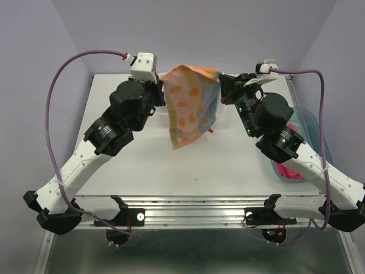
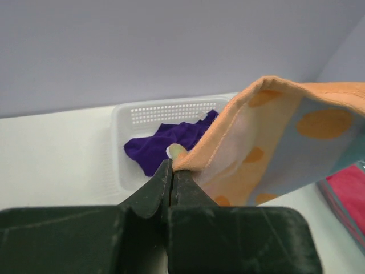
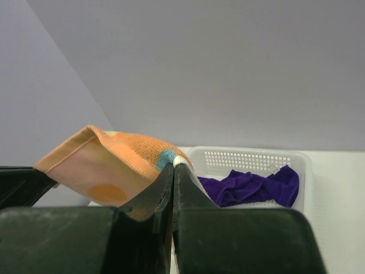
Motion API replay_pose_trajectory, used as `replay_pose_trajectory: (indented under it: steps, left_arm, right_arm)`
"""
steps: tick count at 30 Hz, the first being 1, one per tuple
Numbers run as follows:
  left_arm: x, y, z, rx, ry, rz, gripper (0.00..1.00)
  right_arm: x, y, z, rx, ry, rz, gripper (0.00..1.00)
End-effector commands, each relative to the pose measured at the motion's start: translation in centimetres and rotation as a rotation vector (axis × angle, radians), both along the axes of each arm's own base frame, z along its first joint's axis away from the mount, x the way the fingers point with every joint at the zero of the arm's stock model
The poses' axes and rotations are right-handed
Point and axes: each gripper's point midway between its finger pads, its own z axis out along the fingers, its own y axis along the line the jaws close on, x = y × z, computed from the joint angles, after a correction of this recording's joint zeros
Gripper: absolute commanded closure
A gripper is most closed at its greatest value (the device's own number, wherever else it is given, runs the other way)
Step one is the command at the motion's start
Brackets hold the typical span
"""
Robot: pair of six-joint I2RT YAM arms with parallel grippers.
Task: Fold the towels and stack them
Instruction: Flatten out the crumpled towel
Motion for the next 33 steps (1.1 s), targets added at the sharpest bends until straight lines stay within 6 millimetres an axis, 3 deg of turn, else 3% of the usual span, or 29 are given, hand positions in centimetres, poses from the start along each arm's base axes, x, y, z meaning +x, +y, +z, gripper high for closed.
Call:
replay_pose_trajectory:
  steps: [1,6,8,11,15,18,22,26,27,29,30,31,32,33]
  left_arm:
    - [-4.4,0.3,8.4,-0.185,-0.188,-0.193,1.00]
    - [-10.4,-0.2,12.3,-0.257,-0.299,-0.465,1.00]
    - [-13.4,-1.9,12.6,-0.244,-0.315,-0.655,1.00]
    - [-17.9,-2.1,13.5,-0.281,-0.345,-0.844,1.00]
    - [-22.0,-1.2,15.2,-0.335,-0.408,-0.985,1.00]
    - [-23.2,-0.8,15.3,-0.353,-0.414,-1.024,1.00]
    - [-22.0,-1.3,14.2,-0.366,-0.368,-0.987,1.00]
    - [-19.0,-2.5,11.8,-0.350,-0.309,-0.903,1.00]
    - [-17.3,-3.0,9.8,-0.339,-0.267,-0.843,1.00]
    - [-15.4,-3.3,8.0,-0.338,-0.247,-0.777,1.00]
    - [-13.1,-3.6,5.1,-0.322,-0.191,-0.691,1.00]
    - [-11.8,-3.6,3.9,-0.330,-0.176,-0.633,1.00]
    - [-9.0,-3.6,0.2,-0.305,-0.106,-0.508,1.00]
    - [-7.7,-3.8,-1.7,-0.291,-0.072,-0.463,1.00]
  right_arm:
    - [-3.1,-1.8,5.4,0.123,-0.095,0.088,0.99]
    - [-6.5,-0.4,6.4,0.151,-0.072,0.301,0.99]
    - [-9.1,0.0,7.4,0.184,-0.071,0.431,0.99]
    - [-12.4,0.2,8.4,0.214,-0.072,0.582,0.99]
    - [-15.6,0.6,8.6,0.234,-0.060,0.742,0.99]
    - [-17.9,0.6,8.9,0.248,-0.069,0.845,0.99]
    - [-17.4,1.0,7.6,0.246,-0.036,0.837,0.99]
    - [-14.1,1.0,4.2,0.230,0.027,0.683,0.99]
    - [-13.0,1.0,2.5,0.223,0.051,0.639,0.99]
    - [-10.6,0.3,0.0,0.233,0.090,0.503,0.99]
    - [-9.6,-0.1,-1.1,0.237,0.109,0.448,0.99]
    - [-7.5,-0.5,-5.0,0.213,0.168,0.332,0.99]
    - [-6.5,-0.8,-6.2,0.220,0.176,0.276,0.99]
    - [-5.6,-0.7,-8.3,0.201,0.206,0.231,0.99]
